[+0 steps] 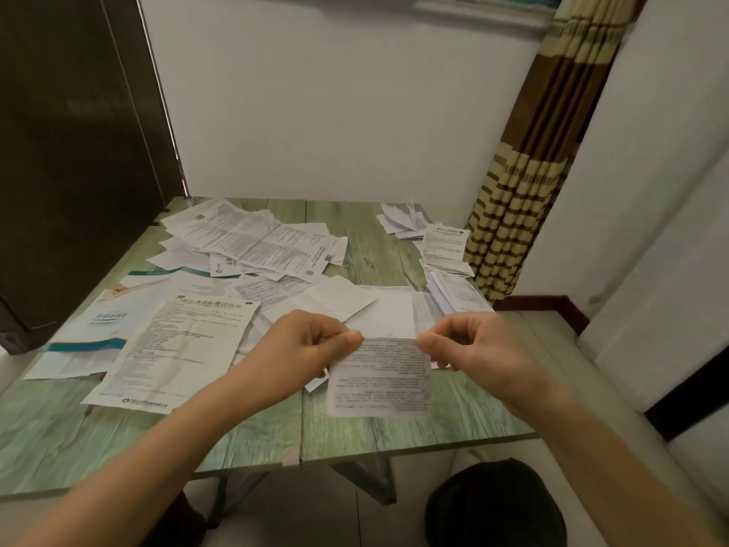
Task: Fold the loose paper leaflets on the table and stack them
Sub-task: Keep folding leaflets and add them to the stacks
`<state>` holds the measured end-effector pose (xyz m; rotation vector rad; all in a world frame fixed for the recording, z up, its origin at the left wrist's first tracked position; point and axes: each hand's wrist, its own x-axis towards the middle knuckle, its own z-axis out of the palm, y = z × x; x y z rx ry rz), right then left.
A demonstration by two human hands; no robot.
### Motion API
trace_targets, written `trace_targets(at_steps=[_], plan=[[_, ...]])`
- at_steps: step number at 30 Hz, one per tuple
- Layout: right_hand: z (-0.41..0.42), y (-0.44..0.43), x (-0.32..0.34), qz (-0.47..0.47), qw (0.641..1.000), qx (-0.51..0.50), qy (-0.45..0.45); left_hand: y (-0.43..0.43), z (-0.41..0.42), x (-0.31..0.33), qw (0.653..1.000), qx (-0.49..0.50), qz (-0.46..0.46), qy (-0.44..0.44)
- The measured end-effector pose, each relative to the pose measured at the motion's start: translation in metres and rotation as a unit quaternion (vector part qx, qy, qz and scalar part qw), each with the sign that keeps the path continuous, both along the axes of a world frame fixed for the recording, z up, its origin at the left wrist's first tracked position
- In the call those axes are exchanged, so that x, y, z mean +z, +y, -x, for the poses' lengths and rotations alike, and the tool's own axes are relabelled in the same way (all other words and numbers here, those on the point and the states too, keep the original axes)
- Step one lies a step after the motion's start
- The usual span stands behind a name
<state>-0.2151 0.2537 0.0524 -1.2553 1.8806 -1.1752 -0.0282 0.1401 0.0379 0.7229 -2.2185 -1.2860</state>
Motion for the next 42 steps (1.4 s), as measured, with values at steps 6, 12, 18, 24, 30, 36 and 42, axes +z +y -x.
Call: trace_targets(at_steps=[6,12,18,24,30,36,42], plan=[[0.016,0.003,0.004,0.017,1.000,-0.022,-0.013,-0.006,0.019,0.003,1.000,-0.015,-0.005,-0.011],[0.044,0.003,-0.008,0.013,0.997,-0.078,-0.019,-0.018,0.020,-0.003,0.999,0.029,-0.027,-0.037],[0.118,-0.016,-0.028,0.084,0.916,-0.329,-0.212,-0.031,-0.001,-0.010,0.992,0.113,-0.038,-0.031],[0.112,-0.051,-0.070,-0.011,0.914,-0.396,0.087,-0.019,0.028,-0.019,0.989,0.106,-0.104,0.006],[0.108,-0.050,-0.079,-0.081,0.885,-0.385,0.250,-0.019,0.019,-0.029,0.986,0.114,-0.120,-0.008],[0.112,-0.046,-0.071,-0.006,0.900,-0.396,0.183,-0.021,0.009,-0.035,0.983,0.141,-0.112,0.025],[0.087,-0.049,-0.053,0.130,0.905,-0.350,0.203,-0.028,0.000,-0.040,0.974,0.218,0.058,0.029]])
